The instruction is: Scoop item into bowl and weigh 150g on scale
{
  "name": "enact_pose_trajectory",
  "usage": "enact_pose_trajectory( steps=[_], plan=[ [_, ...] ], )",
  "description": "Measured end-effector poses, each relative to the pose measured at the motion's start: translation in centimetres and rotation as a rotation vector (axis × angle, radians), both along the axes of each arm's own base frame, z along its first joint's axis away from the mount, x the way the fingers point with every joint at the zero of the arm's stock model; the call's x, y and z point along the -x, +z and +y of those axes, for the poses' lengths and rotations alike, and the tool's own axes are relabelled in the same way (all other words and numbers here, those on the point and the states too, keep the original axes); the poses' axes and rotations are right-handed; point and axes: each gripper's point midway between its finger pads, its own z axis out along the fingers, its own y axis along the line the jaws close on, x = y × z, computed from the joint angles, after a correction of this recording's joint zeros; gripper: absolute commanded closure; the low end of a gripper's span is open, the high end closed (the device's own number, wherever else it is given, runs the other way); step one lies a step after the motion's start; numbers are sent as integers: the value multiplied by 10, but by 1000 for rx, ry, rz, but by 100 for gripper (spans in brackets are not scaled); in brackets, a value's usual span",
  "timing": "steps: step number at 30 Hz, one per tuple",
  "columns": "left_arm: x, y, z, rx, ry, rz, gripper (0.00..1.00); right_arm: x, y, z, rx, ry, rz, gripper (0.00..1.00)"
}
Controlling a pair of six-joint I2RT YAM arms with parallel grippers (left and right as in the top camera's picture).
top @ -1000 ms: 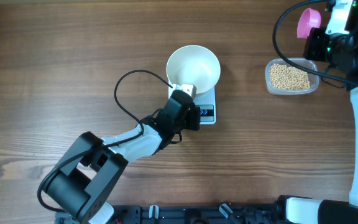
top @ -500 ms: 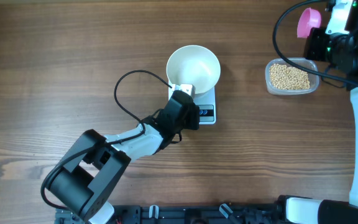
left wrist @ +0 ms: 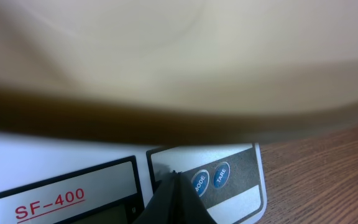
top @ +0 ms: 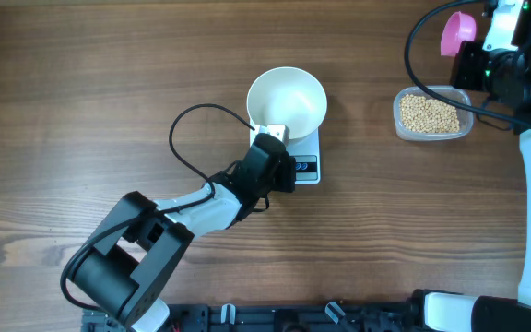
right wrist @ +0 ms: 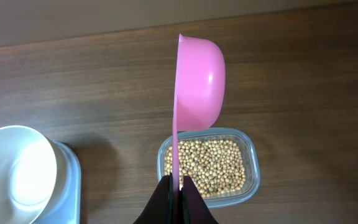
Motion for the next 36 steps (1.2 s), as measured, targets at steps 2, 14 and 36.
enact_pose_trajectory(
  steps=[2, 14, 36],
  plan=[
    [0, -1, 0, 0, 0, 0, 96, 0, 0, 0, 0, 0, 0, 96],
    [1, -3, 1, -16, 1, 31, 96, 1, -1, 0, 0, 0, 4, 96],
    [2, -5, 2, -25, 1, 43, 96, 2, -2, 0, -2, 0, 12, 96]
  ],
)
